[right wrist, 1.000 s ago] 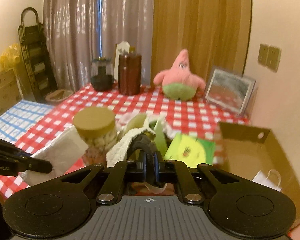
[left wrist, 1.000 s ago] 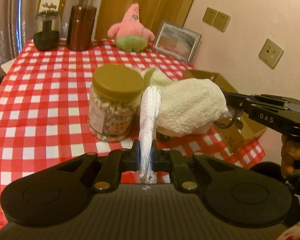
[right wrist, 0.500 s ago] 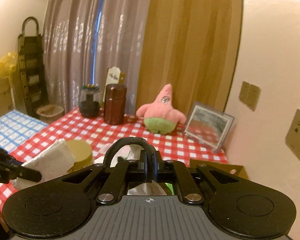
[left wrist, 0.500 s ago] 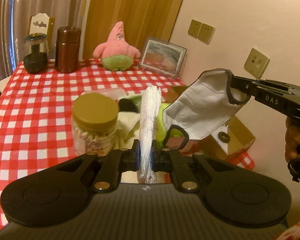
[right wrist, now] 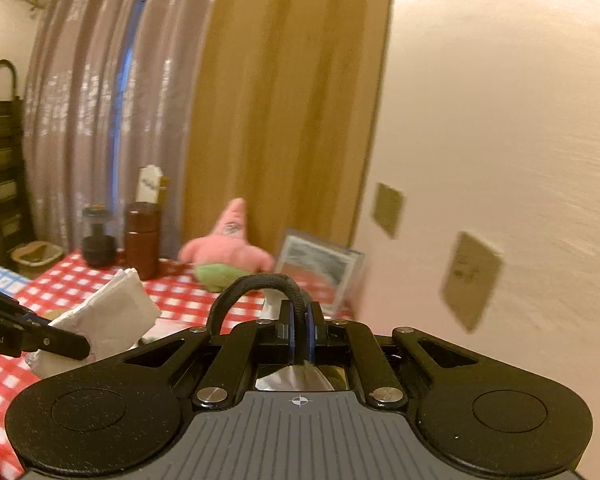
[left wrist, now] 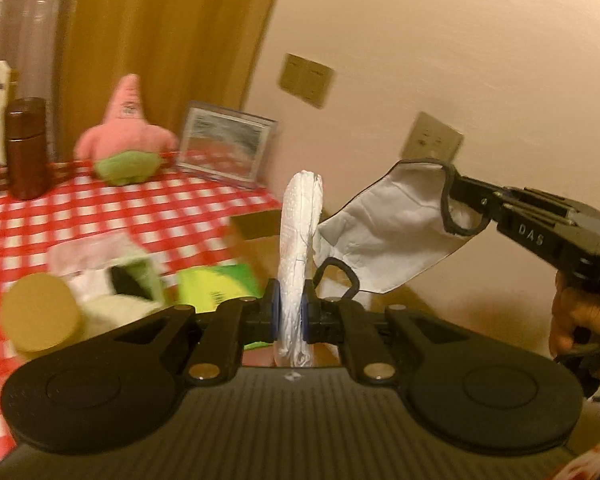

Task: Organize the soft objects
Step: 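Lower both items into the tray and open both grippers, then withdraw both grippers from the tray back over the table, then reach the right gripper to the cream towel and close on it, then lift the cream towel off the table with the right gripper, then grasp the small dark item by the green cloth with the left gripper while the right holds the towel up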

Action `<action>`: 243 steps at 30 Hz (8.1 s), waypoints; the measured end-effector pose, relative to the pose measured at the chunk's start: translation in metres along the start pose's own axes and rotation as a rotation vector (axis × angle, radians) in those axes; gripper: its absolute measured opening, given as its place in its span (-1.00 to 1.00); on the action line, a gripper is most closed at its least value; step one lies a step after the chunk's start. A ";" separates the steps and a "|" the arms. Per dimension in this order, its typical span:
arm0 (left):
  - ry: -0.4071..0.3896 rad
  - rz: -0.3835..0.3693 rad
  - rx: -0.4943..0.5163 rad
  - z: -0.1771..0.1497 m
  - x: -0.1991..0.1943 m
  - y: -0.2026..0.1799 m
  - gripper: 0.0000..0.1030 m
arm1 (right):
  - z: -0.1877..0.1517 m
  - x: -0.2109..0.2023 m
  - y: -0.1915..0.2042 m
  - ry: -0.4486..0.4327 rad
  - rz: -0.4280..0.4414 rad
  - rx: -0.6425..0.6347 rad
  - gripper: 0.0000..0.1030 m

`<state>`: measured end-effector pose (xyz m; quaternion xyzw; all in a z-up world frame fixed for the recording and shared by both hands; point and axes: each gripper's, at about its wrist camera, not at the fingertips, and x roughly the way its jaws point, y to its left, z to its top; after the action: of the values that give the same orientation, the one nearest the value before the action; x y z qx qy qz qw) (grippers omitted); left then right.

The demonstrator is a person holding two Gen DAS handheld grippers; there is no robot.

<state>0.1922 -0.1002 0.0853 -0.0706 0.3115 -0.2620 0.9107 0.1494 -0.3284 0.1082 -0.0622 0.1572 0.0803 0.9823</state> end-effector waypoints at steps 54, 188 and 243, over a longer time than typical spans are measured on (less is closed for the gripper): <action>0.079 0.072 -0.025 -0.022 0.049 -0.016 -0.02 | -0.140 0.046 -0.056 0.389 0.057 0.217 0.07; 0.168 0.355 -0.163 -0.132 -0.007 0.161 0.49 | -0.145 0.112 0.202 0.400 0.523 -0.287 -0.63; 0.173 0.198 0.261 0.002 0.038 0.096 0.25 | -0.043 0.091 0.087 0.232 0.322 -0.104 -0.52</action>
<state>0.2603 -0.0386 0.0390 0.1020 0.3576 -0.2143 0.9032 0.2061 -0.2368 0.0303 -0.0957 0.2728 0.2367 0.9276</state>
